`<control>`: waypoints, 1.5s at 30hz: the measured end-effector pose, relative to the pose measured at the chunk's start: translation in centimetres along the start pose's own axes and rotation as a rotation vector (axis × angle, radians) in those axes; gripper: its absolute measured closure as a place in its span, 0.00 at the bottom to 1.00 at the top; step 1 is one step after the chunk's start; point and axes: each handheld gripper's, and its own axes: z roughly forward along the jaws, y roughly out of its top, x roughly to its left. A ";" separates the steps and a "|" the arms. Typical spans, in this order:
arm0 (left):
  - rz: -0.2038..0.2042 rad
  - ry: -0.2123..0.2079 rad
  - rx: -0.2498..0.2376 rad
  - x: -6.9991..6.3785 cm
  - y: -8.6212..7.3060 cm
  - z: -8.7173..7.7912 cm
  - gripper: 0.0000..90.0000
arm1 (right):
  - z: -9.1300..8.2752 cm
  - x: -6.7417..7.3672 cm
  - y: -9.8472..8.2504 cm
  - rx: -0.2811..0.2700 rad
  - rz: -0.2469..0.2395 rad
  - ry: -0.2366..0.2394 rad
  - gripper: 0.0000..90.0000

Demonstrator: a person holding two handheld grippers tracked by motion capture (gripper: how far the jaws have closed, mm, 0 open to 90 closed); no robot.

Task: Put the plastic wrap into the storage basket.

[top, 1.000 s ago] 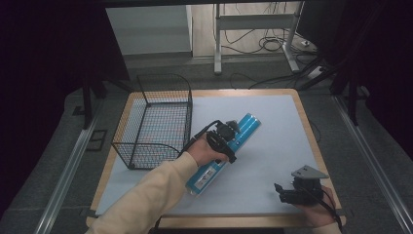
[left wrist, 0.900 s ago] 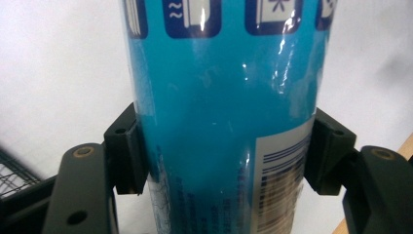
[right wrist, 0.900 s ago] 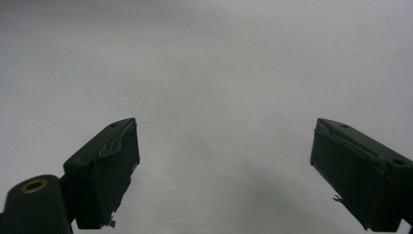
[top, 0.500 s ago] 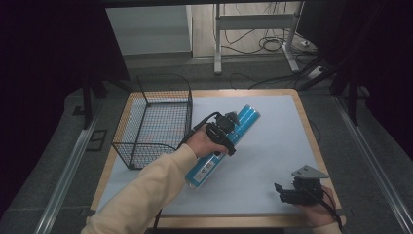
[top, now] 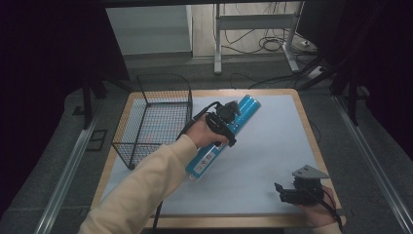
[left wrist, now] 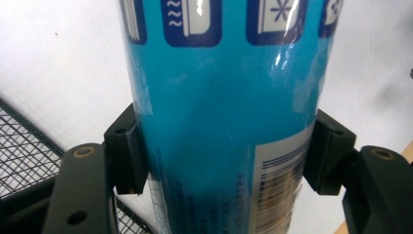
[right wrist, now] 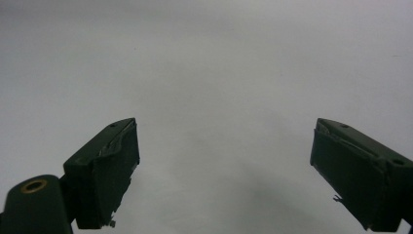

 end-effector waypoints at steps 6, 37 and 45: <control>0.000 0.010 0.004 0.4 0.4 -0.3 0.35 | 0.0 0.0 0.0 0.000 0.000 0.000 0.12; -0.005 0.080 0.021 2.8 3.5 -3.4 0.35 | 0.0 -0.1 0.0 0.002 0.002 0.000 0.12; 0.002 0.091 0.034 3.1 4.7 -3.6 0.35 | 0.1 -0.2 0.0 0.004 0.004 0.002 0.12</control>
